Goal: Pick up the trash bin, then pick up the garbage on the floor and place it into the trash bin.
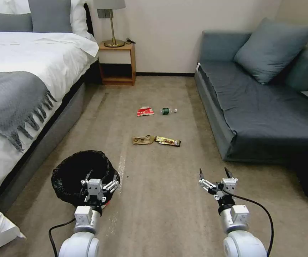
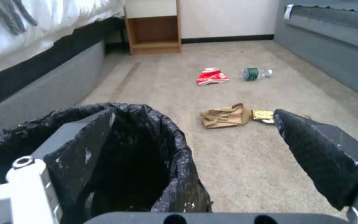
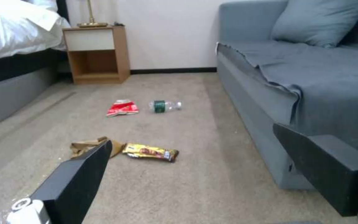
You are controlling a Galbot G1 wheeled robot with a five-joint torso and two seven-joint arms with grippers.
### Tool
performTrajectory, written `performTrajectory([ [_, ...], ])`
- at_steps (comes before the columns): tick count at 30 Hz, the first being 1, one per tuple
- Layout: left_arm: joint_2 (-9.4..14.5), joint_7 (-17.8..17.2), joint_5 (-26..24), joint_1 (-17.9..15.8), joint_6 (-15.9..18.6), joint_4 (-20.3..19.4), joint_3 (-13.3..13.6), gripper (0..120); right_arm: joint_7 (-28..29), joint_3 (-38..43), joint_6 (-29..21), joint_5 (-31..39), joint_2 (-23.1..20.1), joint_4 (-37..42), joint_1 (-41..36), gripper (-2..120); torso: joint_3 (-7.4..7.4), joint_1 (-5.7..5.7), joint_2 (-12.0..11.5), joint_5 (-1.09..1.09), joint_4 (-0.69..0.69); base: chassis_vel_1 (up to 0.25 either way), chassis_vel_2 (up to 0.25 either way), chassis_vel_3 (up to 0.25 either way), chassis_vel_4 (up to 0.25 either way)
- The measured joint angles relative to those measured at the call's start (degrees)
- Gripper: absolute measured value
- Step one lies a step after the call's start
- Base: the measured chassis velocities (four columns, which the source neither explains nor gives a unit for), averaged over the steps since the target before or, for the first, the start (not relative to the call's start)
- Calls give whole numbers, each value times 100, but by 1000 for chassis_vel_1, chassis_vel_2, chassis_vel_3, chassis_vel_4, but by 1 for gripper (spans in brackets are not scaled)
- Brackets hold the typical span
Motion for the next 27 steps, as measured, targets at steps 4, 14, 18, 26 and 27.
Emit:
performTrajectory([
  [4,0,0,0,0,0,0,0,100,0,0,0,0,0,0,0,100,0,0,0,0,0,0,0,0,0],
  [14,10,-8,-18,-4,14,0,-1,100,3,-2,-11,0,0,16,-10,100,0,0,0,0,0,0,0,0,0],
  [18,208,-290,-383,-108,292,-183,-49,100,191,-58,-344,39,35,355,-244,100,0,0,0,-1,1,0,0,0,0],
  [26,906,-1301,-1688,-475,1297,-849,-224,100,934,-282,-1596,199,180,1623,-1126,100,0,0,0,-2,0,0,0,0,0],
  [27,906,-1301,-1688,-475,1297,-849,-224,100,934,-282,-1596,199,180,1623,-1126,100,0,0,0,-2,0,0,0,0,0],
])
